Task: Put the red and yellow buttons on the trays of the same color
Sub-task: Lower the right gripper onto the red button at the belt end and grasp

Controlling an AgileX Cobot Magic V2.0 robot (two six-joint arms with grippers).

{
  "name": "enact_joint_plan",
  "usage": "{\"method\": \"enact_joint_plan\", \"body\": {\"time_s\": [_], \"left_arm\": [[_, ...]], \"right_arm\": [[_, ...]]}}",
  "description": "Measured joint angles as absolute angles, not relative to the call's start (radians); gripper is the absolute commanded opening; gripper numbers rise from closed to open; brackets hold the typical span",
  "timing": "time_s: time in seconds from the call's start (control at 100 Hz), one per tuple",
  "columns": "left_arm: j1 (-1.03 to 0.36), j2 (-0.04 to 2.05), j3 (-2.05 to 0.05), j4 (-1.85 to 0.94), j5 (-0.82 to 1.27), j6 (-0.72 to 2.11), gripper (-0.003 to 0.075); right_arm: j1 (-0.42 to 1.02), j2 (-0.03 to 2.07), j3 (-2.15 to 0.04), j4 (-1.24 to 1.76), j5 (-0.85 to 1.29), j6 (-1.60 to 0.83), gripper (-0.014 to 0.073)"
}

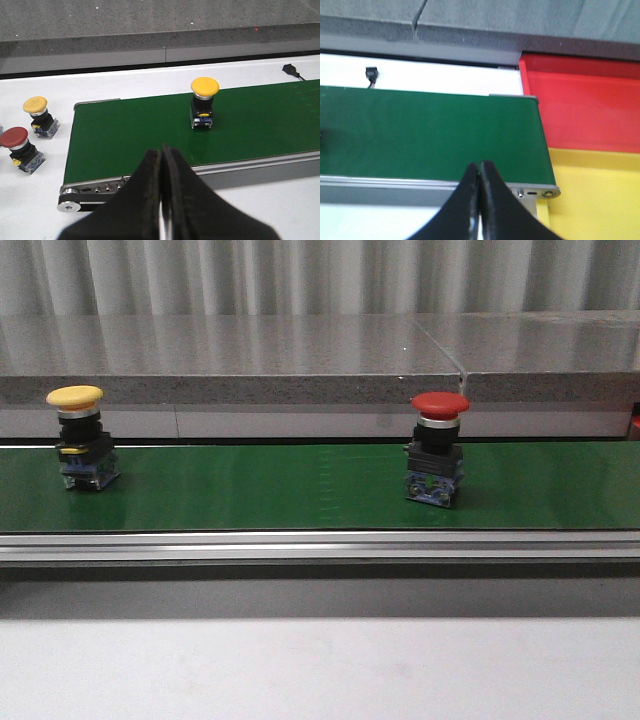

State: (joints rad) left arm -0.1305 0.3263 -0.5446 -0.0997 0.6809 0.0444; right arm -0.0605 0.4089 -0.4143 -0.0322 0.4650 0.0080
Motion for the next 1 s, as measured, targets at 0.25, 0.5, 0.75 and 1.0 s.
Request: {"method": "enact_joint_plan", "body": {"time_s": [0.25,0.5,0.75,1.0], "left_arm": [[-0.13,0.326,-0.545,-0.1,0.681,0.044,-0.002],[-0.13,0.326,-0.545,-0.1,0.681,0.044,-0.002],[-0.13,0.325,-0.545,-0.1,0.681,0.044,-0.002],[-0.13,0.325,-0.545,-0.1,0.681,0.044,-0.002]], "right_arm": [[-0.06,0.572,-0.53,-0.031,0.528,0.008,-0.0065],[-0.06,0.762,-0.688,-0.031,0.545,0.008,-0.0065],[0.001,0.941,-0.862,-0.031,0.638,0.008,-0.0063],[0.124,1.12,-1.009,-0.031,0.792,0.017,0.0315]]}}
